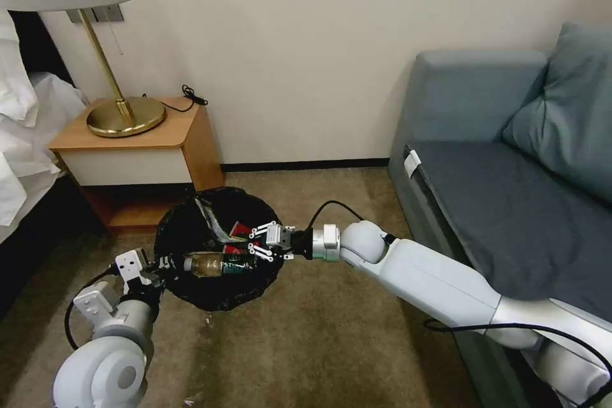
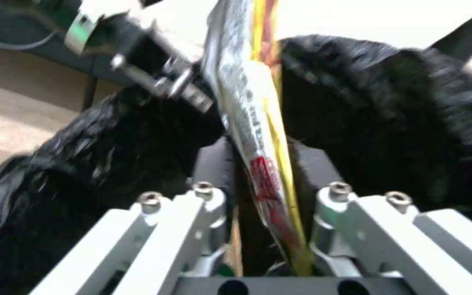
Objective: Pick up the trash bin, then pick up the garbage on the floor and place it into the trash bin.
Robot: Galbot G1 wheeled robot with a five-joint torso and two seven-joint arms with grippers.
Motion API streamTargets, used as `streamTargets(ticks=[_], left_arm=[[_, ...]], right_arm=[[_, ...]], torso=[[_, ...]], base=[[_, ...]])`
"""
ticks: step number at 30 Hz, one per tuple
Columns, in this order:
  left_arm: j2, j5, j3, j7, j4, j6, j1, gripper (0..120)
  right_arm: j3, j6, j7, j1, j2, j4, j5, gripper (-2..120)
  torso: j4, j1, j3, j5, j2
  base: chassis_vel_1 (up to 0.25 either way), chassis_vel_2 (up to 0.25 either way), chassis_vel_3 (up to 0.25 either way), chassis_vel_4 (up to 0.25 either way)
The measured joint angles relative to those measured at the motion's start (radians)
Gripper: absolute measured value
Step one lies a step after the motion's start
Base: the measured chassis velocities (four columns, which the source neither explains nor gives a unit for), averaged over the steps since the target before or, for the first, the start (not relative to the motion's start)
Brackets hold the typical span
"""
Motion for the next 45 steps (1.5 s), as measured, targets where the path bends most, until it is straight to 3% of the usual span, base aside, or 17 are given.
streamTargets(ticks=[4, 7, 14, 15, 16, 20, 23, 28, 29, 30, 32, 34, 35, 36, 38, 45], left_arm=[[-0.003, 0.001, 0.006, 0.0, 0.004, 0.0, -0.002, 1], [-0.003, 0.001, 0.005, -0.002, 0.006, 0.0, -0.003, 1], [-0.001, -0.002, 0.001, -0.007, 0.008, 0.001, -0.004, 1], [0.0, -0.005, 0.0, -0.011, 0.008, 0.003, -0.004, 1], [0.0, -0.005, 0.0, -0.011, 0.008, 0.003, -0.004, 1], [0.006, -0.027, -0.009, -0.024, 0.018, 0.015, -0.005, 1], [0.01, -0.043, -0.013, -0.029, 0.023, 0.021, -0.006, 1], [0.018, -0.118, -0.026, -0.057, 0.037, 0.05, -0.01, 1], [0.019, -0.179, -0.034, -0.081, 0.038, 0.069, -0.008, 1], [0.019, -0.179, -0.034, -0.081, 0.038, 0.069, -0.008, 1], [0.019, -0.297, -0.05, -0.151, 0.04, 0.111, -0.007, 1], [0.019, -0.32, -0.054, -0.168, 0.04, 0.124, -0.007, 1], [0.017, -0.374, -0.061, -0.22, 0.042, 0.152, -0.004, 1], [0.017, -0.374, -0.061, -0.22, 0.042, 0.152, -0.004, 1], [0.015, -0.432, -0.064, -0.308, 0.066, 0.182, -0.009, 1], [0.008, -0.456, -0.058, -0.368, 0.117, 0.2, -0.023, 1]], right_arm=[[-0.003, 0.002, 0.003, 0.014, 0.0, 0.002, 0.005, 41], [-0.004, 0.009, 0.004, 0.028, -0.012, 0.019, 0.013, 58], [-0.006, 0.008, 0.009, 0.032, -0.026, 0.037, 0.024, 76], [0.001, 0.014, 0.011, 0.031, -0.03, 0.044, 0.032, 86], [0.001, 0.014, 0.011, 0.031, -0.03, 0.044, 0.032, 86], [0.078, 0.02, -0.017, 0.029, -0.075, 0.107, 0.068, 99], [0.109, 0.021, -0.017, 0.028, -0.1, 0.15, 0.092, 99], [0.198, 0.036, 0.085, 0.007, -0.155, 0.269, 0.17, 100], [0.255, 0.033, 0.204, -0.018, -0.169, 0.303, 0.179, 100], [0.255, 0.033, 0.204, -0.018, -0.169, 0.303, 0.179, 100], [0.364, -0.013, 0.399, -0.073, -0.156, 0.296, 0.152, 100], [0.382, -0.024, 0.434, -0.084, -0.148, 0.29, 0.147, 100], [0.417, -0.052, 0.52, -0.11, -0.127, 0.277, 0.14, 100], [0.417, -0.052, 0.52, -0.11, -0.127, 0.277, 0.14, 100], [0.46, -0.072, 0.594, -0.17, -0.105, 0.275, 0.125, 100], [0.484, -0.049, 0.599, -0.266, -0.113, 0.29, 0.064, 100]], torso=[[0.0001, 0.0, 0.0, 0.0, 0.0], [-0.0001, 0.0, 0.0, 0.0, 0.0], [-0.0001, 0.0, 0.0, 0.0002, 0.0], [0.0, 0.0, 0.0, 0.0001, 0.0], [0.0, 0.0, 0.0, 0.0001, 0.0], [-0.0001, 0.0, 0.0, 0.0001, 0.0], [-0.0002, 0.0, 0.0, 0.0001, 0.0], [-0.0002, 0.0, 0.0, 0.0001, 0.0], [-0.0003, 0.0, 0.0, -0.0001, 0.0], [-0.0003, 0.0, 0.0, -0.0001, 0.0], [-0.0004, 0.0, 0.0, 0.0002, 0.0], [-0.0003, 0.0, 0.0, 0.0001, 0.0], [0.0, 0.0, 0.0, 0.0003, 0.0], [0.0, 0.0, 0.0, 0.0003, 0.0], [0.0002, 0.0, 0.0, 0.0, 0.0], [-0.0003, 0.0, 0.0, 0.0, 0.0]], base=[[0.0, 0.0, 0.0, 0.0], [0.0, 0.0, 0.0, 0.0], [0.0, 0.0, 0.0, 0.0], [0.0, 0.0, 0.0, 0.0], [0.0, 0.0, 0.0, 0.0], [0.0, 0.0, 0.0, 0.0], [0.0, 0.0, 0.0, 0.0], [0.0, 0.0, 0.0, 0.0], [0.0, 0.0, 0.0, 0.0], [0.0, 0.0, 0.0, 0.0], [0.0, 0.0, 0.0, 0.0], [0.0, 0.0, 0.0, 0.0], [0.0, 0.0, 0.0, 0.0], [0.0, 0.0, 0.0, 0.0], [0.0, 0.0, 0.0, 0.0], [0.0, 0.0, 0.0, 0.0]])
